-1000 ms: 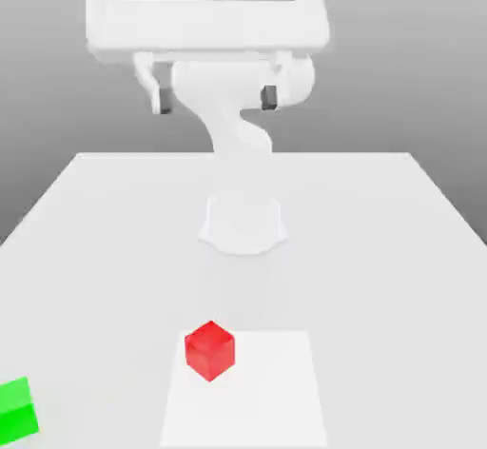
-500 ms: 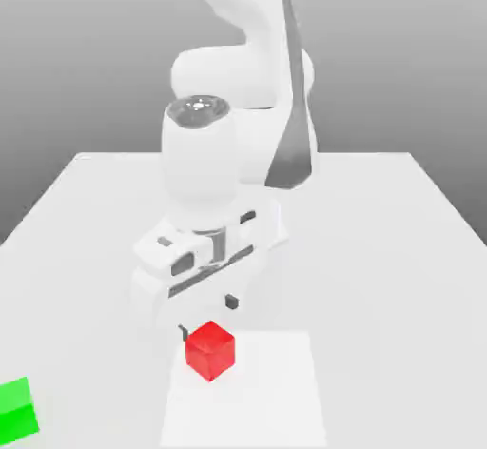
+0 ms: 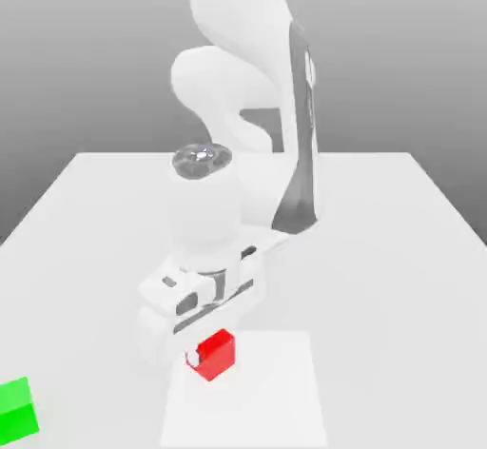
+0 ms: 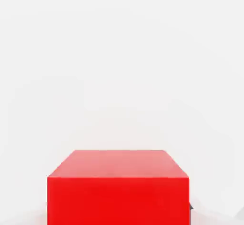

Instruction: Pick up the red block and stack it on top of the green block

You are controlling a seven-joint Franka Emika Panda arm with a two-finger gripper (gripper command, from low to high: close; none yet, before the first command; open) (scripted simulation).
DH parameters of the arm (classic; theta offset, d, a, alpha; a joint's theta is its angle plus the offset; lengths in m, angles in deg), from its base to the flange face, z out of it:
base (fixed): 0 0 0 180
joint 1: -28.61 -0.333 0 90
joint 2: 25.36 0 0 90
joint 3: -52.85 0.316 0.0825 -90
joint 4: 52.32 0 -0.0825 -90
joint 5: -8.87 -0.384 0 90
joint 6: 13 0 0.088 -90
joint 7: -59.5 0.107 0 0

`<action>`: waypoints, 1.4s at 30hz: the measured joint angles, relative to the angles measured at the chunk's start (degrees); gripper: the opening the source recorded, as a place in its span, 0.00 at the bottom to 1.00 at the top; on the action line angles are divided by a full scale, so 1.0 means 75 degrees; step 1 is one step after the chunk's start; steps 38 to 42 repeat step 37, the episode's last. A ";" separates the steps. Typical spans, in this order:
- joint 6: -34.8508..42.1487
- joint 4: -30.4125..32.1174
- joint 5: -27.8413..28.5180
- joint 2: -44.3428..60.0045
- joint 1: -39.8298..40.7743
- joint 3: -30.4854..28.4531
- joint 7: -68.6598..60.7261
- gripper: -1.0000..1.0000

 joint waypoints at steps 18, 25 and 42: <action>0.2193 -0.0699 0.2120 -0.1424 -0.0027 -0.1570 0.1540 0.00; 0.3184 -0.2579 0.1362 -0.0406 0.0908 -0.1961 0.0976 0.00; 0.2982 -0.4091 -0.0170 0.1383 0.2113 -0.1581 -0.0168 1.00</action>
